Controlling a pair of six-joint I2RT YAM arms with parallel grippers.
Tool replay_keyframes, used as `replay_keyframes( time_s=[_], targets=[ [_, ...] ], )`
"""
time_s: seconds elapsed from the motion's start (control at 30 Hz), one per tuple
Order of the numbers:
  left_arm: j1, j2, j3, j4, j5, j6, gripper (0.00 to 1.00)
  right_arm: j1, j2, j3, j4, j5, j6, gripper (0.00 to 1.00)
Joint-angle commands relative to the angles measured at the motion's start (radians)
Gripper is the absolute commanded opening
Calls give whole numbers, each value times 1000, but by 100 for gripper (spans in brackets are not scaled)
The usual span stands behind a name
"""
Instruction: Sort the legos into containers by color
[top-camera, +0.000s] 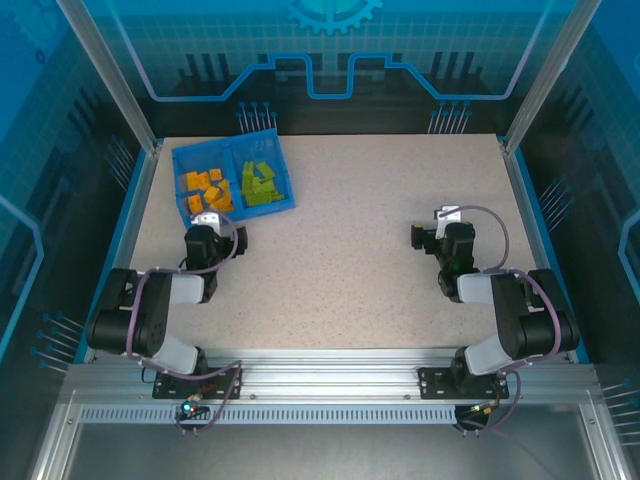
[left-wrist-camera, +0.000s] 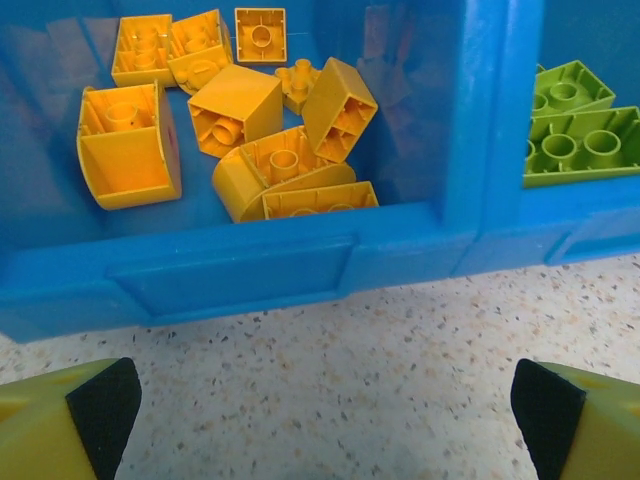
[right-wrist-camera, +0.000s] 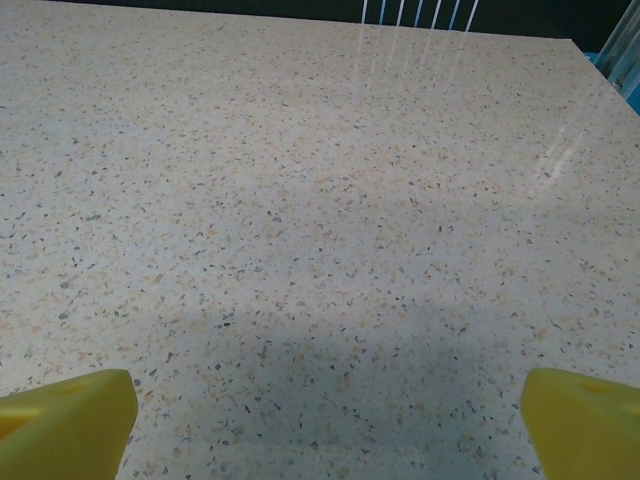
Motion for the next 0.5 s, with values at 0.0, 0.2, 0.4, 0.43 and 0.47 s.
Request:
replay_keyframes(
  time_s=[0.0,0.2,0.4,0.43,0.47],
  targets=[
    [7,-4,23,49,91,26,99,9,6,9,40,2,-11,100],
    [8,-3,22,53,90,26,99,9,7,11,37,2,-12,100],
    [8,-3,21,54,88,26,99,7,6,9,39,-4,-11,100],
    [7,-3,22,54,90,26,99,7,6,8,41,-3,-11,100],
    [8,-4,22,55,89,26,99,7,6,9,40,-4,-12,100]
  ],
)
